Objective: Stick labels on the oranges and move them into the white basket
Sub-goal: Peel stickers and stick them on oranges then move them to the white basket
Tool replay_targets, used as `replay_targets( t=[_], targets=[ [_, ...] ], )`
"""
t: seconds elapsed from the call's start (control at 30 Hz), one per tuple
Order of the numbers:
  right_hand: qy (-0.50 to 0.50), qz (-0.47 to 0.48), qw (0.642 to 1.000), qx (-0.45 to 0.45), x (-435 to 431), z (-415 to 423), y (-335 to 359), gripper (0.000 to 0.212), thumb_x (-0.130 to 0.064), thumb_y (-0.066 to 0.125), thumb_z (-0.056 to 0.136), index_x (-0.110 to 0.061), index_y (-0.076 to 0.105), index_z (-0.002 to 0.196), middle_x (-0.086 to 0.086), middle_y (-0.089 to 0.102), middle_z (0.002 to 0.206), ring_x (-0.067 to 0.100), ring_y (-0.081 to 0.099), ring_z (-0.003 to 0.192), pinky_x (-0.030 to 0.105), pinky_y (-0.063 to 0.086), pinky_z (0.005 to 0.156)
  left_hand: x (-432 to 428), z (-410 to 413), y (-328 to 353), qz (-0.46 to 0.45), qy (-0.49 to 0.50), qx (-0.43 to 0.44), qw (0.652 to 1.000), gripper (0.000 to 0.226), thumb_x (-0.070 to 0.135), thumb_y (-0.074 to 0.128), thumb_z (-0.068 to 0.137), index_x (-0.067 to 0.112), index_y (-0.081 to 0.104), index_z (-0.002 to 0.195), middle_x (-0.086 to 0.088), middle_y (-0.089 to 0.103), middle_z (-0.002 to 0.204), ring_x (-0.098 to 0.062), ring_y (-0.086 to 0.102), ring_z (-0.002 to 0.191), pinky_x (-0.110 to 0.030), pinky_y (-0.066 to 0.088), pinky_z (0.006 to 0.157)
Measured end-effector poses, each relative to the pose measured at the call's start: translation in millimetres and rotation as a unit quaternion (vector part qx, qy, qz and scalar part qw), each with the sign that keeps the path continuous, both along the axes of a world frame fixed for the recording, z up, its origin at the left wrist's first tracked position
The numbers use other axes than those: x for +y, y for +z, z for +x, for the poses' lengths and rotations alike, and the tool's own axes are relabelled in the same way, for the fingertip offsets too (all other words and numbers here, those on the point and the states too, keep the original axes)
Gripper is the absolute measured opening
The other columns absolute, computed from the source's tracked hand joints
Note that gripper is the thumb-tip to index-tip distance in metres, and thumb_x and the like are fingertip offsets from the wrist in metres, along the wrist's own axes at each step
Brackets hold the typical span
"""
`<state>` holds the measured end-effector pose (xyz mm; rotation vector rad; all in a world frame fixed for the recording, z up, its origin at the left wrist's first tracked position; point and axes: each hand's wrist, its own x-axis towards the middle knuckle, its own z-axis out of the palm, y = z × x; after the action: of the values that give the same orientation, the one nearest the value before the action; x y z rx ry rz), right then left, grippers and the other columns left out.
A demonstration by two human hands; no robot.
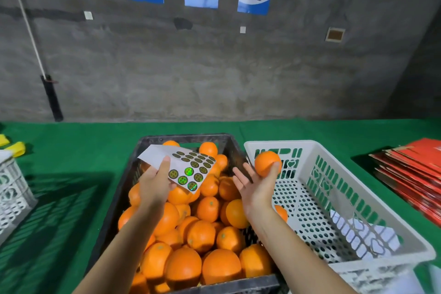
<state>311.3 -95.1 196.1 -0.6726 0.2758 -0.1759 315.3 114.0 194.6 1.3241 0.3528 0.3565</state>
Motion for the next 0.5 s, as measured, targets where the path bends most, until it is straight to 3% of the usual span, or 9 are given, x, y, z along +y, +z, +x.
replay_targets(
  t=[0.07, 0.17, 0.23, 0.27, 0.3, 0.33, 0.4, 0.43, 0.5],
  targets=[
    [-0.003, 0.004, 1.0, 0.008, -2, 0, -1, 0.066, -0.072, 0.039, 0.093, -0.022, 0.04, 0.137, 0.007, 0.063, 0.124, 0.031, 0.075, 0.089, 0.042, 0.055, 0.075, -1, -1, 0, -0.001, -0.013, -0.01, 1.0, 0.02, 0.038, 0.06, 0.098, 0.022, 0.063, 0.087, 0.008, 0.075, 0.069, -0.008, 0.074, 0.065, -0.016, 0.051, 0.045],
    [-0.003, -0.068, 0.997, 0.045, 2, 1, -1, 0.048, -0.059, 0.044, 0.098, -0.02, 0.047, 0.127, 0.006, 0.068, 0.113, 0.028, 0.074, 0.083, 0.038, 0.054, 0.068, -4, -5, 2, 0.009, -0.046, -0.031, 0.998, 0.016, 0.036, 0.058, 0.1, 0.028, 0.063, 0.087, 0.013, 0.075, 0.07, -0.005, 0.073, 0.067, -0.017, 0.052, 0.047],
    [0.011, -0.19, 0.981, 0.031, 10, -2, -1, 0.029, -0.043, 0.048, 0.101, -0.019, 0.056, 0.115, 0.007, 0.069, 0.1, 0.02, 0.069, 0.071, 0.032, 0.05, 0.058, -7, -8, 3, 0.023, -0.074, -0.047, 0.996, 0.015, 0.035, 0.057, 0.101, 0.029, 0.065, 0.09, 0.012, 0.076, 0.076, -0.008, 0.075, 0.072, -0.018, 0.054, 0.05],
    [0.001, -0.293, 0.956, 0.003, 14, -4, -4, 0.021, -0.038, 0.049, 0.102, -0.021, 0.059, 0.109, 0.005, 0.069, 0.095, 0.015, 0.066, 0.068, 0.029, 0.048, 0.057, -9, -8, 3, 0.028, -0.088, -0.05, 0.994, 0.014, 0.034, 0.056, 0.101, 0.028, 0.066, 0.092, 0.011, 0.077, 0.079, -0.01, 0.075, 0.074, -0.019, 0.055, 0.052],
    [-0.022, -0.418, 0.907, -0.041, 18, -6, -8, 0.016, -0.036, 0.051, 0.101, -0.024, 0.061, 0.105, 0.0, 0.068, 0.093, 0.009, 0.064, 0.07, 0.027, 0.048, 0.06, -11, -9, 3, 0.031, -0.101, -0.051, 0.993, 0.014, 0.032, 0.056, 0.101, 0.026, 0.067, 0.096, 0.01, 0.077, 0.081, -0.011, 0.075, 0.077, -0.02, 0.056, 0.054],
    [-0.046, -0.539, 0.836, -0.093, 22, -9, -13, 0.016, -0.039, 0.052, 0.1, -0.028, 0.062, 0.104, -0.007, 0.067, 0.093, 0.003, 0.063, 0.075, 0.025, 0.048, 0.065, -12, -10, 3, 0.034, -0.111, -0.05, 0.992, 0.014, 0.031, 0.055, 0.102, 0.025, 0.067, 0.099, 0.009, 0.078, 0.083, -0.012, 0.075, 0.078, -0.021, 0.056, 0.055],
    [-0.06, -0.69, 0.695, -0.195, 26, -13, -23, 0.026, -0.047, 0.052, 0.096, -0.029, 0.065, 0.11, -0.016, 0.062, 0.101, 0.001, 0.059, 0.092, 0.021, 0.048, 0.076, -13, -11, 3, 0.039, -0.134, -0.045, 0.989, 0.014, 0.031, 0.054, 0.102, 0.024, 0.067, 0.104, 0.006, 0.078, 0.086, -0.015, 0.076, 0.081, -0.023, 0.057, 0.057],
    [-0.051, -0.724, 0.649, -0.227, 28, -14, -26, 0.031, -0.049, 0.053, 0.095, -0.027, 0.066, 0.113, -0.015, 0.06, 0.106, 0.002, 0.057, 0.099, 0.021, 0.047, 0.082, -14, -12, 2, 0.04, -0.149, -0.041, 0.987, 0.016, 0.032, 0.054, 0.102, 0.023, 0.067, 0.107, 0.003, 0.078, 0.09, -0.017, 0.076, 0.082, -0.025, 0.058, 0.058],
    [-0.038, -0.757, 0.599, -0.256, 31, -14, -29, 0.035, -0.046, 0.058, 0.095, -0.023, 0.069, 0.118, -0.01, 0.06, 0.111, 0.009, 0.055, 0.106, 0.025, 0.046, 0.09, -15, -14, 2, 0.04, -0.181, -0.032, 0.982, 0.022, 0.035, 0.053, 0.102, 0.022, 0.068, 0.111, -0.001, 0.078, 0.095, -0.02, 0.076, 0.086, -0.027, 0.059, 0.061]
  ],
)
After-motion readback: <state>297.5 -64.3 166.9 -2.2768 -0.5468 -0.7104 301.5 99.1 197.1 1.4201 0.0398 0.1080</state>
